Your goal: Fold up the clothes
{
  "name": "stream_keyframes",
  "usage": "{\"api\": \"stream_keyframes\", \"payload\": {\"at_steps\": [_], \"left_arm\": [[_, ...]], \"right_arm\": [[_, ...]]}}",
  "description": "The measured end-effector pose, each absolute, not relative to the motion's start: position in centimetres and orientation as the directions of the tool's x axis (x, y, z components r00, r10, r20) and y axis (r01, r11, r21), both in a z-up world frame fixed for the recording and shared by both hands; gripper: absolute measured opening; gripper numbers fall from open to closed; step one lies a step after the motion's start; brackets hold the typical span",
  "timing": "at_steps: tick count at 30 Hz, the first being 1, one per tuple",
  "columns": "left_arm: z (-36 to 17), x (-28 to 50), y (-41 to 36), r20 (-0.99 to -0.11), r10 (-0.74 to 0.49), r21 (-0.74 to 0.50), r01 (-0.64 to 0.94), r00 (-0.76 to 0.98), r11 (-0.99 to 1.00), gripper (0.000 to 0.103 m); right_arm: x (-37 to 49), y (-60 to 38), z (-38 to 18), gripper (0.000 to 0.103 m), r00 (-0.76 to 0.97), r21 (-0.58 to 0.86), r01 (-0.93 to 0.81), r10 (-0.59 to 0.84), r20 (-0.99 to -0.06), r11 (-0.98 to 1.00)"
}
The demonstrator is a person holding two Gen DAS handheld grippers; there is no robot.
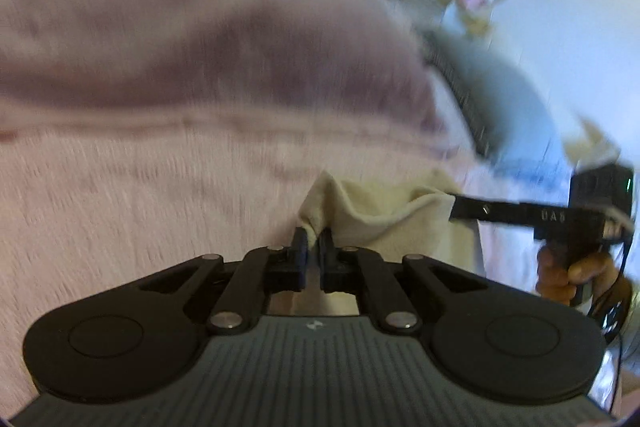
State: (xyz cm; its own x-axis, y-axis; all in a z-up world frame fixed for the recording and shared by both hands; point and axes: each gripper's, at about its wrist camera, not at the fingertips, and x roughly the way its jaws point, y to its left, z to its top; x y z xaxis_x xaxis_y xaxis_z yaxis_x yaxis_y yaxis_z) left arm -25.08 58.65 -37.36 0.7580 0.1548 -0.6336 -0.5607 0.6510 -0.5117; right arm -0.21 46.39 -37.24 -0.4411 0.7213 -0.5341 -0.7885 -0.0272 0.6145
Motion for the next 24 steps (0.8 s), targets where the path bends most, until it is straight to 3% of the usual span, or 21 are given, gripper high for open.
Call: {"api": "stream_keyframes", "payload": {"at_steps": [3,9,11,12,15,19,24], "left_arm": [[-37.2,-23.6,59.6,-0.635,0.192,-0.496,-0.586,0.748,0.641,0.004],[-41.1,-20.8,61.5,-0.764,0.179,-0.48,-0.732,0.62,0.483,0.011],[-40.2,-21.6,61.2,-0.75,0.249,-0.46,-0.754,0.612,0.469,0.015],[-39.6,-22.0,61.1,-0.742,0.29,-0.445,-0.768,0.604,0.462,0.014],[-37.9,-24.3,61.4,-0.717,0.395,-0.441,-0.813,0.574,0.38,0.015],[-36.0,-28.6,58.9,-0.705,0.393,-0.462,-0.803,0.59,0.377,0.015],[-35.6,-36.2,50.4,-0.782,0.329,-0.412,-0.835,0.53,0.365,0.015]], "right_arm": [[0.9,46.6,-36.3,0.004,-0.389,0.598,-0.801,0.766,-0.512,-0.007],[1.5,50.2,-40.9,0.007,-0.302,0.549,-0.81,0.654,-0.693,0.208],[2.0,49.6,-39.8,0.029,-0.263,0.542,-0.805,0.675,-0.689,0.239],[2.3,49.2,-39.0,0.047,-0.23,0.53,-0.808,0.693,-0.684,0.255],[3.5,47.1,-36.1,0.048,-0.087,0.451,-0.84,0.747,-0.659,0.301],[3.9,42.0,-33.9,0.048,-0.233,0.529,-0.832,0.759,-0.608,0.169],[1.8,32.0,-34.0,0.048,-0.273,0.512,-0.839,0.67,-0.69,0.185]]}}
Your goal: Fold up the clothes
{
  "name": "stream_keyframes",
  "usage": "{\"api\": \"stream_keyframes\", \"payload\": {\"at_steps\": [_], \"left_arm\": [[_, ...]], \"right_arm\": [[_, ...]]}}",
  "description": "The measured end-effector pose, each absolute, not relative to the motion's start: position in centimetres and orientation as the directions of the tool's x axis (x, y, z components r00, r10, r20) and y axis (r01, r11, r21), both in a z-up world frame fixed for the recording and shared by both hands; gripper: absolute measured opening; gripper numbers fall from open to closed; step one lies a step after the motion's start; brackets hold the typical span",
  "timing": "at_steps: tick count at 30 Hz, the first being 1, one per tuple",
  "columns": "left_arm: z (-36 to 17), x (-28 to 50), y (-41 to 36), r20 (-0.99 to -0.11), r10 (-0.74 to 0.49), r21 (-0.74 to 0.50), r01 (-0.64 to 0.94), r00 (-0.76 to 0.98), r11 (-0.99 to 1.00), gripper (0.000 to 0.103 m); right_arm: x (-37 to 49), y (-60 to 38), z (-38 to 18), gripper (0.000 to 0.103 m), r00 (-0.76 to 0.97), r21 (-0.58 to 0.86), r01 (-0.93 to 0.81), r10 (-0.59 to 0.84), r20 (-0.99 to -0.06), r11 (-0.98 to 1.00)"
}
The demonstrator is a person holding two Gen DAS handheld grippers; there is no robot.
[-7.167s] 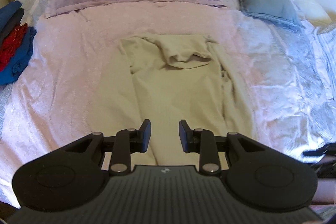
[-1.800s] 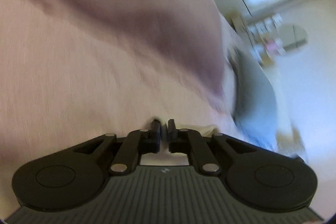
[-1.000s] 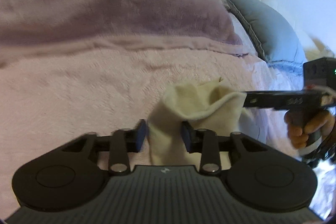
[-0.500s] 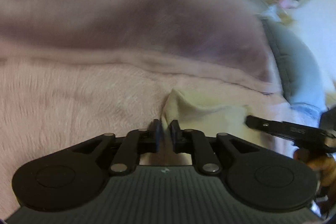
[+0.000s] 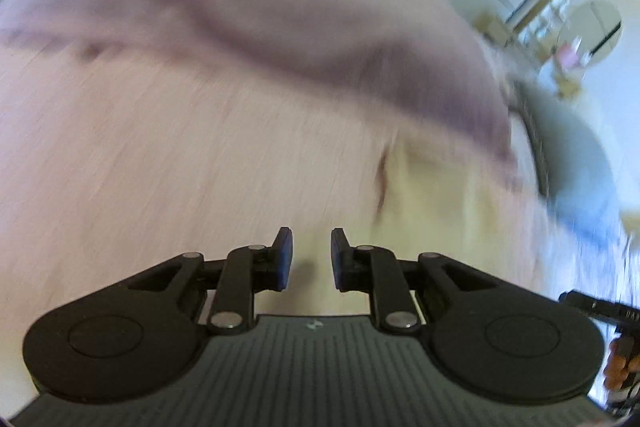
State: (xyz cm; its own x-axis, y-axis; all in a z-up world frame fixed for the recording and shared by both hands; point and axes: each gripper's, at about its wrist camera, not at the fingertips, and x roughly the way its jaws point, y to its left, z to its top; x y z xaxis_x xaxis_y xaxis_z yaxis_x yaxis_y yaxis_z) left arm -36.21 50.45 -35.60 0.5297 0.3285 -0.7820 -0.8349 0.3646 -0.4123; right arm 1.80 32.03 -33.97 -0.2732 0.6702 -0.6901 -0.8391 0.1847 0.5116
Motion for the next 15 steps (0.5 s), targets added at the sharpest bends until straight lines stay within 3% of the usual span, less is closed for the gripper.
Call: {"api": "stream_keyframes", "payload": {"at_steps": [5,9,11,13,15], "left_arm": [[-35.9,-45.2,39.9,-0.868,0.203,-0.414,-0.886,0.454,0.21,0.015],[-35.4,-48.9,32.2,-0.889,0.077,-0.427,-0.877,0.452,0.22,0.015],[-35.3,-50.0,29.5,-0.873,0.016,-0.472,-0.854,0.487,0.217,0.019],[-35.7,-50.8,27.7,-0.845,-0.031,-0.529,-0.825,0.534,0.196,0.031],[-36.4,-51.3,26.4,-0.83,-0.056,-0.555,-0.811,0.555,0.185,0.032]], "right_arm": [[-0.2,20.0,-34.2,0.048,-0.288,0.56,-0.746,0.584,-0.759,0.359],[-3.0,11.7,-33.5,0.048,-0.277,0.537,-0.683,0.504,-0.818,0.495],[-4.2,8.3,-33.3,0.048,-0.265,0.525,-0.632,0.477,-0.838,0.57],[-5.1,5.3,-33.3,0.048,-0.26,0.535,-0.558,0.479,-0.839,0.634],[-6.0,2.4,-33.4,0.048,-0.256,0.543,-0.479,0.482,-0.838,0.69]]}}
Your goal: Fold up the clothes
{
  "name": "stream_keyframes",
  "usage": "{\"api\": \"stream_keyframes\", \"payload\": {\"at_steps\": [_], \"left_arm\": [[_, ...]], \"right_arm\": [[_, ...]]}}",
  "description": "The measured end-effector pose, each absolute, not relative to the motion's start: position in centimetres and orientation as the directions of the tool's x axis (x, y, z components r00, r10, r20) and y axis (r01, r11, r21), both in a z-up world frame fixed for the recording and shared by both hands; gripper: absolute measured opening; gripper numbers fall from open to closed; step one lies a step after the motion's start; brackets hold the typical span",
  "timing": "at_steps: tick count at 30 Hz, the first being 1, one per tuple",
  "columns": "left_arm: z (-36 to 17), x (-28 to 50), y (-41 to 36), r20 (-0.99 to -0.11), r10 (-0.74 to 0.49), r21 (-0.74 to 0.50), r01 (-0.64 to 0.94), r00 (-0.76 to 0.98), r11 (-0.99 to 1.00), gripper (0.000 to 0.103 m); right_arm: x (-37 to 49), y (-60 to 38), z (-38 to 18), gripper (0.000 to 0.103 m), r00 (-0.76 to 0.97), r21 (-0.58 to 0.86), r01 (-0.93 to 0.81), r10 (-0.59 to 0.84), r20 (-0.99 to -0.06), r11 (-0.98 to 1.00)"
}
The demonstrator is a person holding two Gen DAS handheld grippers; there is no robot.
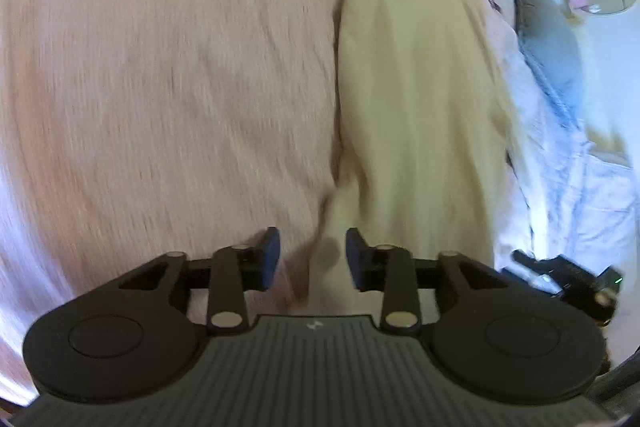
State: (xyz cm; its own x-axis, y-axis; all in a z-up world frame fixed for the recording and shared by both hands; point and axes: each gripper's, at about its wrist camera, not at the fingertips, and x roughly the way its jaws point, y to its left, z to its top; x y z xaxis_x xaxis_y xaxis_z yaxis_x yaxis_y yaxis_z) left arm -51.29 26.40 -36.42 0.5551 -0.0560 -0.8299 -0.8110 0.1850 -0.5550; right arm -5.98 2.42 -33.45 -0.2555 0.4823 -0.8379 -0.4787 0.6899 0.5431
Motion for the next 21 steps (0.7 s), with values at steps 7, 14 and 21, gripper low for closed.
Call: {"api": "stream_keyframes", "payload": {"at_steps": [7,14,21], "left_arm": [[-38.3,-53.6,23.7,-0.765,-0.033,-0.643,-0.762,0.643,0.075,0.032],[-39.5,-54.7,21.6,-0.738,0.063,-0.673,-0.739,0.672,-0.01,0.032],[-34.2,-55.5,19.7,-0.718,0.206,-0.665,-0.743,0.665,0.084,0.003]], "right_arm": [[-9.2,-5.3,-35.9,0.048,-0.212,0.601,-0.179,0.566,-0.796,0.779],[-9.4,-5.5,-37.3,0.049,-0.206,0.628,-0.212,0.594,-0.778,0.749],[-10.7,-2.4,-33.6,0.003,-0.291,0.627,-0.553,0.577,-0.763,0.549]]}}
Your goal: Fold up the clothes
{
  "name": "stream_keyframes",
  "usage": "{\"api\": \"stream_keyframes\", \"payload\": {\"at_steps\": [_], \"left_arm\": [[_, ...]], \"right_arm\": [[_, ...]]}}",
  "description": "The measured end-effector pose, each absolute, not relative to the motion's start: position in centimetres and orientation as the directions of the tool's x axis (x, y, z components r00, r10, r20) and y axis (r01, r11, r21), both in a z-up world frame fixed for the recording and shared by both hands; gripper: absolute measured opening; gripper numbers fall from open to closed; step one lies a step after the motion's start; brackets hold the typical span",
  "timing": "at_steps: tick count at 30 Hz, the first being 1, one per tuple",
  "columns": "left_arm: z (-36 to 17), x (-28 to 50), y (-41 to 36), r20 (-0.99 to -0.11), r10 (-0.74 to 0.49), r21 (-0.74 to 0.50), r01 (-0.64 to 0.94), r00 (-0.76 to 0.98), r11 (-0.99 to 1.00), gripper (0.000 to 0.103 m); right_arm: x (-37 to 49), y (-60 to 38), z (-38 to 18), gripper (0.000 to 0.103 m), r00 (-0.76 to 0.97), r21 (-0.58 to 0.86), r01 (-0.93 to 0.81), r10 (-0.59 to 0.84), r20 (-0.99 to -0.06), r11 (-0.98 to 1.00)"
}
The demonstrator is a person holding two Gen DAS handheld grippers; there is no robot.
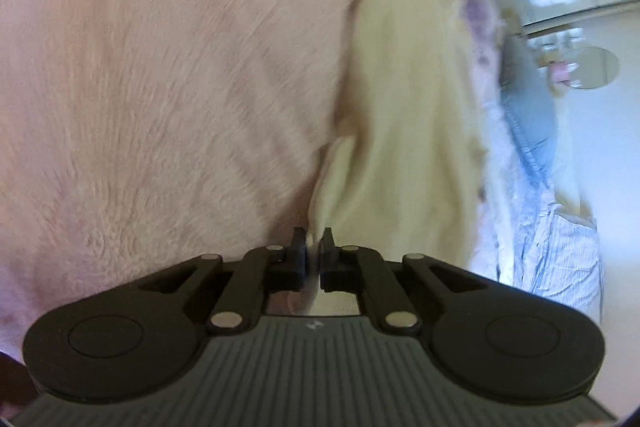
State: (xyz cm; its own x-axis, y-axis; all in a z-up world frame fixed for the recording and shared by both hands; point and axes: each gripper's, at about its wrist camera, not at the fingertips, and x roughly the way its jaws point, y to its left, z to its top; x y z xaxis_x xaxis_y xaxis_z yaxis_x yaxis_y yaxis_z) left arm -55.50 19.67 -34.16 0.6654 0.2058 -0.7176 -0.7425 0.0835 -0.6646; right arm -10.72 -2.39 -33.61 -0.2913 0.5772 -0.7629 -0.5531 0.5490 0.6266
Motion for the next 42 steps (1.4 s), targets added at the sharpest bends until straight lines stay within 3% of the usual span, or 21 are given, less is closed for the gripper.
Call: {"api": "stream_keyframes", "payload": {"at_steps": [3,6,11,14,16,18,19,21,24,26,28,30,35,38,41,42], "left_arm": [[-27.7,-57.4,18.6,-0.658,0.338,-0.659,-0.732,0.673,0.175,0.003],[-24.0,-59.0,17.6,-0.661,0.401,-0.596,-0.768,0.634,0.233,0.004],[-31.3,-58.0,16.6,-0.821,0.255,-0.483,-0.86,0.511,0.166,0.008],[-34.5,-58.7,15.5,-0.843,0.205,-0.493,-0.867,0.498,0.078,0.01],[-34.7,-59.7,14.6,-0.827,0.226,-0.519,-0.853,0.515,0.044,0.025],[-34.3,-60.9,14.3,-0.803,0.265,-0.552,-0.834,0.534,0.008,0.03],[-34.2,-61.5,14.2,-0.791,0.285,-0.568,-0.823,0.542,-0.012,0.032],[-34.3,-61.7,14.5,-0.782,0.309,-0.58,-0.814,0.541,-0.043,0.036],[-35.0,-60.7,15.1,-0.775,0.308,-0.589,-0.807,0.551,-0.039,0.036],[-35.7,-59.1,15.6,-0.775,0.268,-0.592,-0.806,0.573,0.01,0.03],[-35.0,-57.9,15.5,-0.769,0.228,-0.593,-0.799,0.598,0.095,0.003],[-33.6,-57.2,15.3,-0.751,0.19,-0.61,-0.774,0.633,0.169,0.002],[-29.7,-61.0,14.7,-0.657,0.221,-0.728,-0.682,0.721,0.061,0.002],[-31.1,-60.5,14.7,-0.778,0.211,-0.592,-0.803,0.592,0.071,0.005],[-33.8,-58.9,14.4,-0.89,0.153,-0.413,-0.902,0.429,0.126,0.011],[-34.2,-58.7,14.2,-0.895,0.144,-0.406,-0.905,0.422,0.13,0.012]], "right_arm": [[-9.5,-2.7,-28.4,0.003,-0.25,0.686,-0.561,0.695,-0.674,0.464],[-7.8,-4.7,-24.2,0.003,-0.195,0.715,-0.538,0.76,-0.62,0.445],[-8.4,-4.9,-28.6,0.003,-0.189,0.551,-0.614,0.573,-0.798,0.565],[-9.1,-4.7,-31.9,0.005,-0.149,0.435,-0.651,0.458,-0.877,0.622],[-9.3,-4.9,-32.3,0.029,-0.149,0.43,-0.64,0.446,-0.883,0.637],[-9.2,-5.5,-31.9,0.048,-0.142,0.464,-0.614,0.489,-0.861,0.639],[-9.0,-5.8,-31.8,0.055,-0.143,0.489,-0.598,0.516,-0.845,0.635],[-8.6,-5.9,-32.0,0.056,-0.159,0.535,-0.555,0.551,-0.819,0.637],[-8.5,-5.7,-33.8,0.056,-0.181,0.566,-0.509,0.562,-0.807,0.648],[-8.9,-5.3,-34.6,0.055,-0.192,0.572,-0.515,0.565,-0.803,0.638],[-9.2,-5.6,-34.1,0.005,-0.212,0.589,-0.549,0.582,-0.785,0.593],[-9.0,-5.3,-32.5,0.004,-0.238,0.601,-0.577,0.59,-0.772,0.553],[-6.9,-6.3,-29.3,0.004,-0.308,0.697,-0.493,0.644,-0.7,0.522],[-6.3,-5.6,-30.4,0.004,-0.313,0.682,-0.453,0.614,-0.725,0.574],[-6.8,-4.4,-33.9,0.007,-0.288,0.535,-0.531,0.454,-0.843,0.657],[-7.1,-4.2,-34.3,0.014,-0.275,0.5,-0.558,0.421,-0.864,0.662]]}}
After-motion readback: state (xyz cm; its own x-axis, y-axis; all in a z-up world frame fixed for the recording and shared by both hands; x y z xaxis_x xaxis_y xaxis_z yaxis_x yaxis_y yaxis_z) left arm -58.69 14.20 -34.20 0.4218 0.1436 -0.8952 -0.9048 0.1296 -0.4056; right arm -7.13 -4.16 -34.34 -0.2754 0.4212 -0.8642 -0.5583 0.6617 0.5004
